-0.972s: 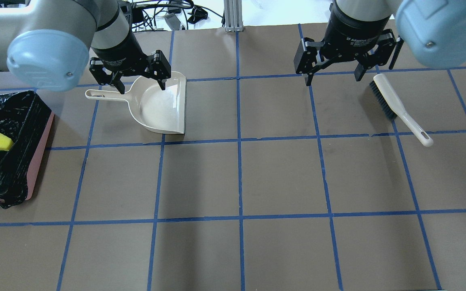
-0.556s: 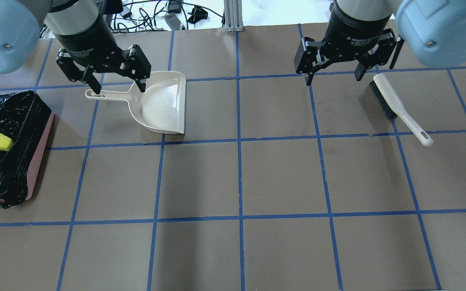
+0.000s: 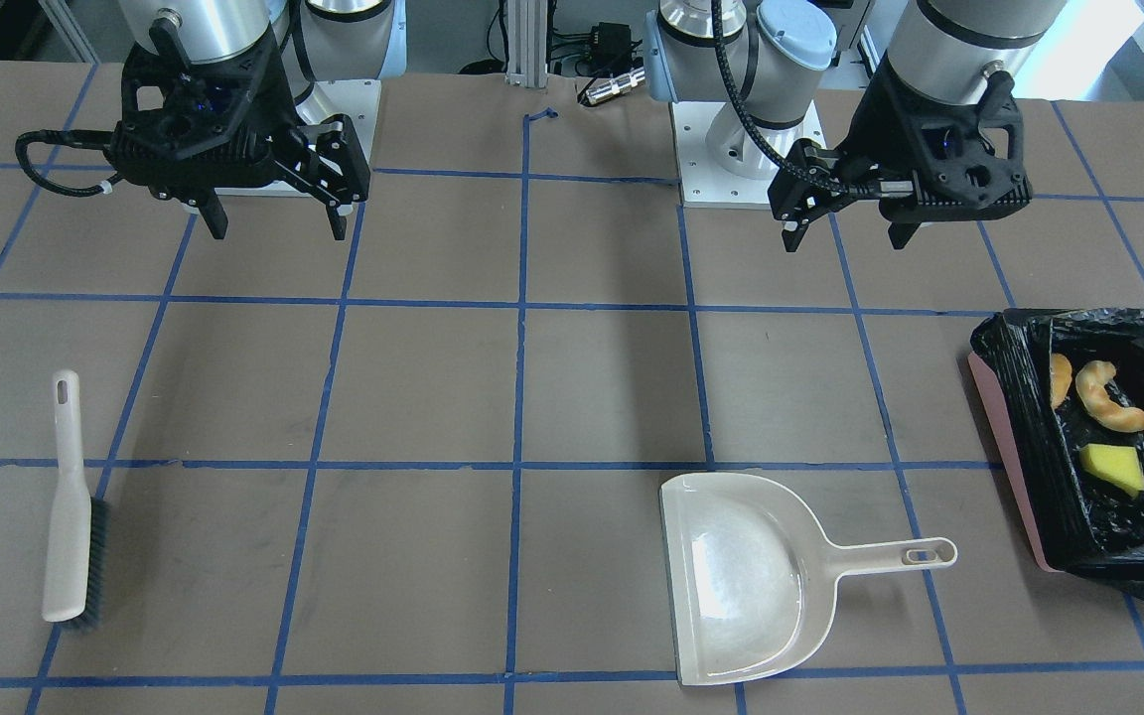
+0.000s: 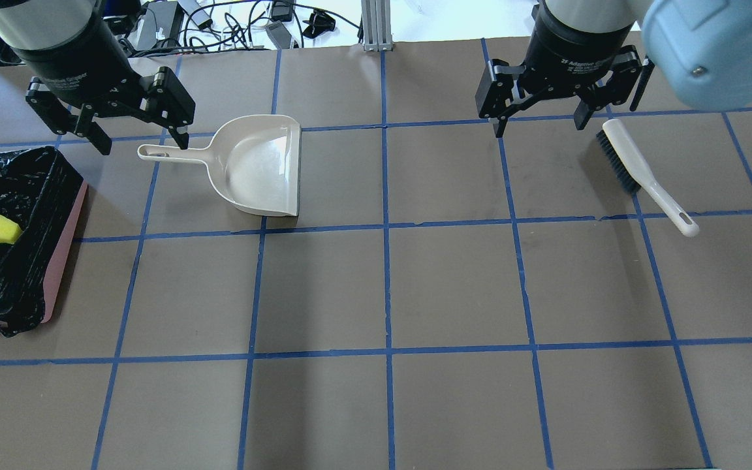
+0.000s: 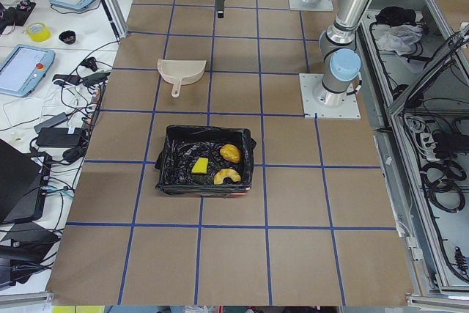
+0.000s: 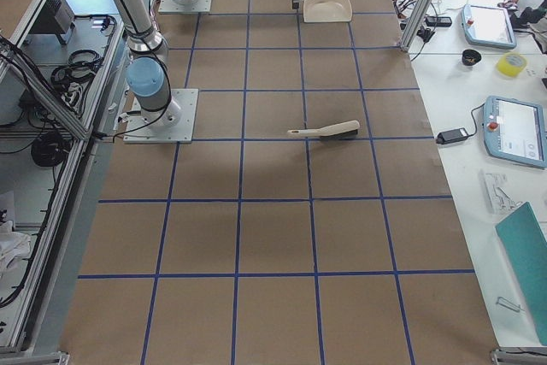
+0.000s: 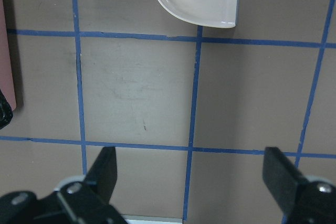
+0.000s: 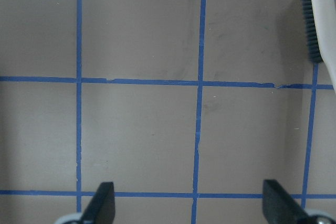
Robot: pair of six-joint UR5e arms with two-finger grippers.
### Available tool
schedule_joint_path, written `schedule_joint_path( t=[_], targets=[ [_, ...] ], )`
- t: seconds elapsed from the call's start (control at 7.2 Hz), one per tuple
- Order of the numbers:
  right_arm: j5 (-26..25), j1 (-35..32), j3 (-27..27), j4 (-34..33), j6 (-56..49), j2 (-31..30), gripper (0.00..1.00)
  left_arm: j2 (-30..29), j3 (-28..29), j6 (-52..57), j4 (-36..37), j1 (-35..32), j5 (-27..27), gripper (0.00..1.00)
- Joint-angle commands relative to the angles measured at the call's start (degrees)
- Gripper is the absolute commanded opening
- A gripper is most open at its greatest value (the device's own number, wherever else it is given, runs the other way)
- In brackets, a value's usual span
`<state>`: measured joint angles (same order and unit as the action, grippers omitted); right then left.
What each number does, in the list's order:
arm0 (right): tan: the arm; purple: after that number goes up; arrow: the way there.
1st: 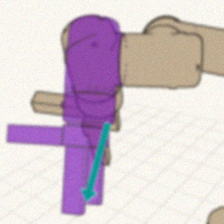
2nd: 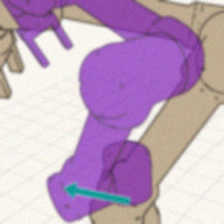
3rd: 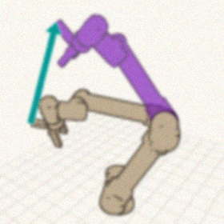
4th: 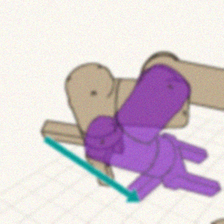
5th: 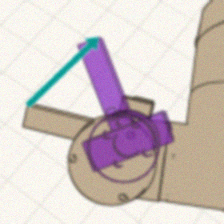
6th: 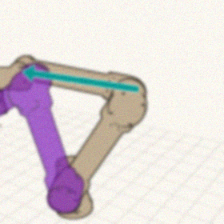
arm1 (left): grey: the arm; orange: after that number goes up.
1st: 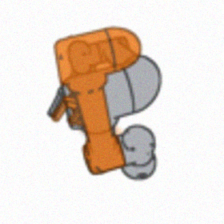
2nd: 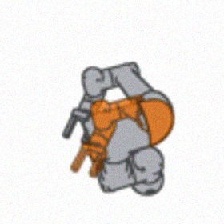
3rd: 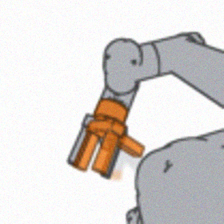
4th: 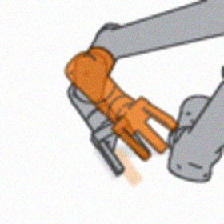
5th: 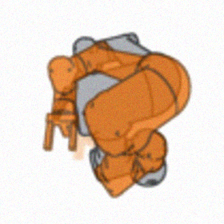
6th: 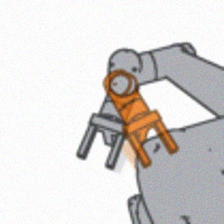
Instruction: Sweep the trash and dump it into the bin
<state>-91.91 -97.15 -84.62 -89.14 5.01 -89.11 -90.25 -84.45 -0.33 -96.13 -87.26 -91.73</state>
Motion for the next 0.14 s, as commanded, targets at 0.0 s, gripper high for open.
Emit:
schedule_joint_path(
  t=[0.0],
  targets=[
    [0.07,-0.06,-0.02,-0.07,0.0,-0.19,1.0,0.86,-0.98,0.06,-0.02,0.16,-0.12,1.0]
  ],
)
